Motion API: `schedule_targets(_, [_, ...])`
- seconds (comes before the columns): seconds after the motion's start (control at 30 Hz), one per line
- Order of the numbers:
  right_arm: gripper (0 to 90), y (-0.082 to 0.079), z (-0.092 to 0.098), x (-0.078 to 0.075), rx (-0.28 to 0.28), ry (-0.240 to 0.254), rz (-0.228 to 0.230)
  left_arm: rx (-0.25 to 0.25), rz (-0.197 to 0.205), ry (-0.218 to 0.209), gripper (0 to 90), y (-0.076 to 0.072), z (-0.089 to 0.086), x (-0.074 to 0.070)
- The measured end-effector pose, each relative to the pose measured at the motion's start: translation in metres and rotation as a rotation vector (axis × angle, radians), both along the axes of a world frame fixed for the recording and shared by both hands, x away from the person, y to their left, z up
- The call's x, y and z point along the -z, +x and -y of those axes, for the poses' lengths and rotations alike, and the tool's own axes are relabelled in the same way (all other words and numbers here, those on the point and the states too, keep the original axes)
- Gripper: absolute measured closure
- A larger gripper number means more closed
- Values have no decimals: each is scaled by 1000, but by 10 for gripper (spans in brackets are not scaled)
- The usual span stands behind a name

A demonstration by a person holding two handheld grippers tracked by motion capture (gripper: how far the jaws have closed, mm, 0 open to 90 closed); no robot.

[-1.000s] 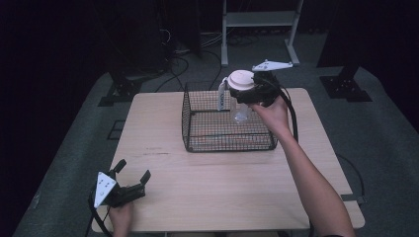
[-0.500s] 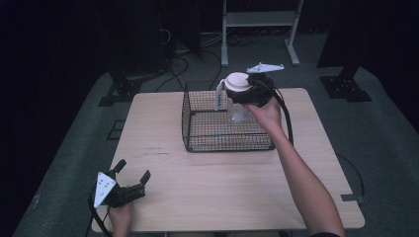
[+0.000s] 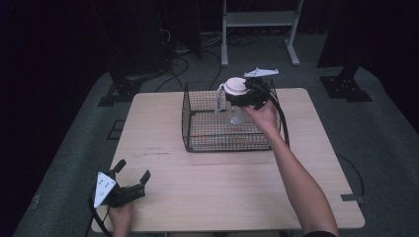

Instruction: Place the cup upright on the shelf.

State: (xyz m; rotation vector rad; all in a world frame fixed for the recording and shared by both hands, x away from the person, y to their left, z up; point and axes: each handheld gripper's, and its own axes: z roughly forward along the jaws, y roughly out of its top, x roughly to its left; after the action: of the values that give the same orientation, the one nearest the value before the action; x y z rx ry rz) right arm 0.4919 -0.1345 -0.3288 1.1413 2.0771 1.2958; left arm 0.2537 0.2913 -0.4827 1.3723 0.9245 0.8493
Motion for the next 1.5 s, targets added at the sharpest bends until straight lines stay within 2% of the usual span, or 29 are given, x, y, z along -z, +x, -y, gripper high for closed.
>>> schedule_targets(0.87, [43, 15, 0, 31, 7, -12, -57, -2, 4, -2, 9, 0, 0, 0])
schedule_targets(1.13, [43, 15, -2, 38, -1, -45, -61, -1, 5, -2, 9, 0, 0, 0])
schedule_targets(1.5, [42, 11, 0, 39, -10, -57, -56, 0, 5, 5, 9, 0, 1, 0])
